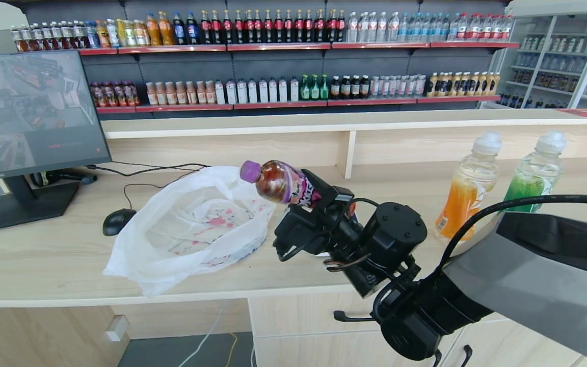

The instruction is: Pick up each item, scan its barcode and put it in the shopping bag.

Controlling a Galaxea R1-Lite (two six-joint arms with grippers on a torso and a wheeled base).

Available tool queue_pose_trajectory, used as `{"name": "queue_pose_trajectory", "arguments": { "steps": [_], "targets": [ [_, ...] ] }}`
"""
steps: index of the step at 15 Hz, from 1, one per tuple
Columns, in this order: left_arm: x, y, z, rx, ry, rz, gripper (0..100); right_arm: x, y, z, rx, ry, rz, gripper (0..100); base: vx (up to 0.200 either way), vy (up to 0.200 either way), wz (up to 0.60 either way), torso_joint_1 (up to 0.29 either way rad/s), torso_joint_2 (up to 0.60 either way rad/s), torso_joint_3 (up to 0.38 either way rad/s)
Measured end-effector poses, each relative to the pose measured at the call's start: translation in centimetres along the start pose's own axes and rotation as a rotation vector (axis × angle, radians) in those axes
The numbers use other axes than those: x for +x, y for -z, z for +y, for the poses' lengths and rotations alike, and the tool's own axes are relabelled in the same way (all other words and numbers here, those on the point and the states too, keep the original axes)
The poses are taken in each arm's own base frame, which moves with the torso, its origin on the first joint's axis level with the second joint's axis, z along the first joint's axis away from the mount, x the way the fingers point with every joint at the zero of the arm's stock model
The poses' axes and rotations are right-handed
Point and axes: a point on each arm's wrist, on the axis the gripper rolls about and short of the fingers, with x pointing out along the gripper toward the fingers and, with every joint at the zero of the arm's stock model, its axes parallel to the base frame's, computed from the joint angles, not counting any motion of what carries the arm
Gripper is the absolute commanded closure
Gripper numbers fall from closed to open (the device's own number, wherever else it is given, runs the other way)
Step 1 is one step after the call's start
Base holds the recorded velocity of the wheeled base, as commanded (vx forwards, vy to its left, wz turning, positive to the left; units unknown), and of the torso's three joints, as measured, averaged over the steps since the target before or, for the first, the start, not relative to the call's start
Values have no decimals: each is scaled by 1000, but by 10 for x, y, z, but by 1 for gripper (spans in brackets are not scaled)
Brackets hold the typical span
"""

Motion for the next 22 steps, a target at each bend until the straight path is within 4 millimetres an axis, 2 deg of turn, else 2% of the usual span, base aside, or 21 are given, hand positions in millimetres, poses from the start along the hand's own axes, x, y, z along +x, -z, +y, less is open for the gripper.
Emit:
{"name": "queue_pose_trajectory", "arguments": {
  "steps": [4, 8, 22],
  "targets": [
    [0, 0, 0, 0, 0, 0, 0, 9, 21, 2, -65, -2, 0, 100, 0, 0, 0, 0, 0, 0],
    [0, 0, 0, 0, 0, 0, 0, 10, 27, 7, -72, -10, 11, 100, 0, 0, 0, 0, 0, 0],
    [0, 0, 0, 0, 0, 0, 0, 7, 24, 10, -82, -19, 14, 100, 0, 0, 0, 0, 0, 0]
  ]
}}
